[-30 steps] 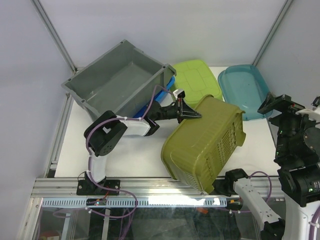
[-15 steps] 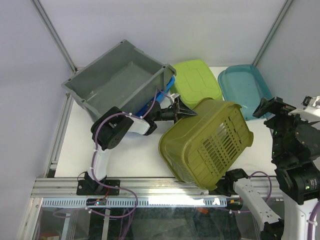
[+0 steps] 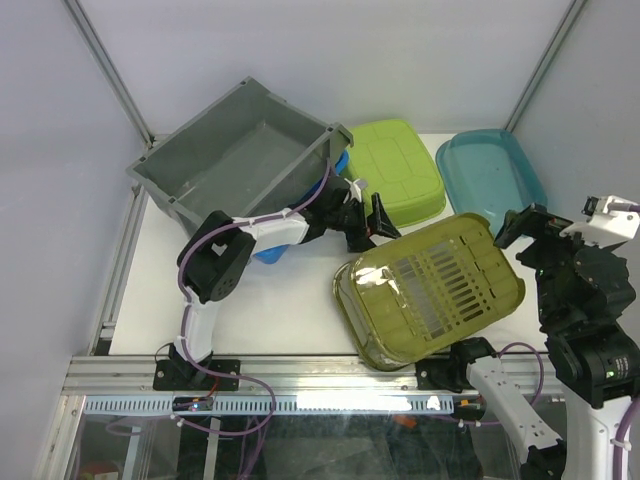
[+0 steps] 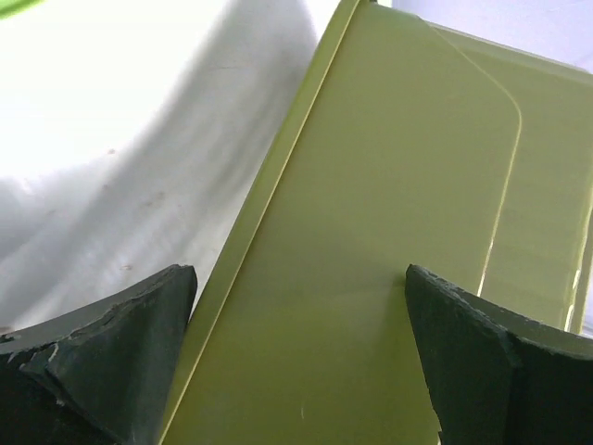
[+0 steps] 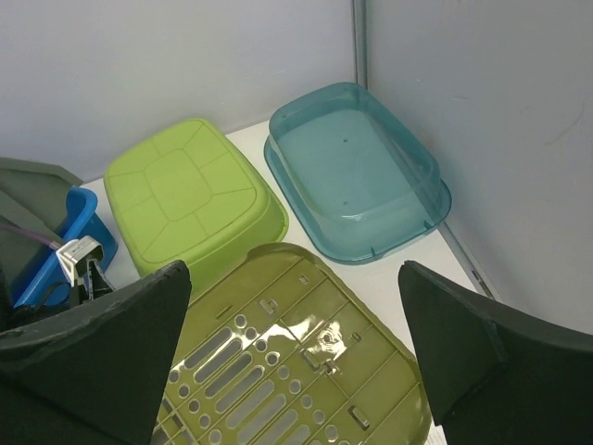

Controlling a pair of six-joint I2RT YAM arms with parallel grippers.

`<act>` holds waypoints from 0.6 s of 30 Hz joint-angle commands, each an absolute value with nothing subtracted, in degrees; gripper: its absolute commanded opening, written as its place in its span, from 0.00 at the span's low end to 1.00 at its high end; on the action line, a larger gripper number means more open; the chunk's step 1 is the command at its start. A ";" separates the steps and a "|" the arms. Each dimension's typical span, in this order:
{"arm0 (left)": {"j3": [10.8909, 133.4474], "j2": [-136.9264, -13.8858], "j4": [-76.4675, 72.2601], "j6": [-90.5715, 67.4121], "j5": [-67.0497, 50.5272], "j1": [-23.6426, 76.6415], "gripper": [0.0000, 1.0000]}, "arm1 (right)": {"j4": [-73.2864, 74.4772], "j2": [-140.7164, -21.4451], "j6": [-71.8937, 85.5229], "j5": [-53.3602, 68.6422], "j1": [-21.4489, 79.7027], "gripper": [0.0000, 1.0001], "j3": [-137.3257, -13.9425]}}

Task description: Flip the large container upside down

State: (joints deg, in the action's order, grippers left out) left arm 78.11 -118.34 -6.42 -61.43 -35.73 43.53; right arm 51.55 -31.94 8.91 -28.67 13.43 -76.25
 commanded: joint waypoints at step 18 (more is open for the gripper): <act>103.75 -95.57 26.39 -36.05 -13.23 58.90 0.99 | 51.97 -30.16 8.42 -11.08 13.36 0.99 -74.53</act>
State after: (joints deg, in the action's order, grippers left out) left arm 100.03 -104.75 24.01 -40.10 -19.14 55.61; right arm 53.87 -30.33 8.93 -20.78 13.41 -75.55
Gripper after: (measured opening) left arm 0.991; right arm 0.993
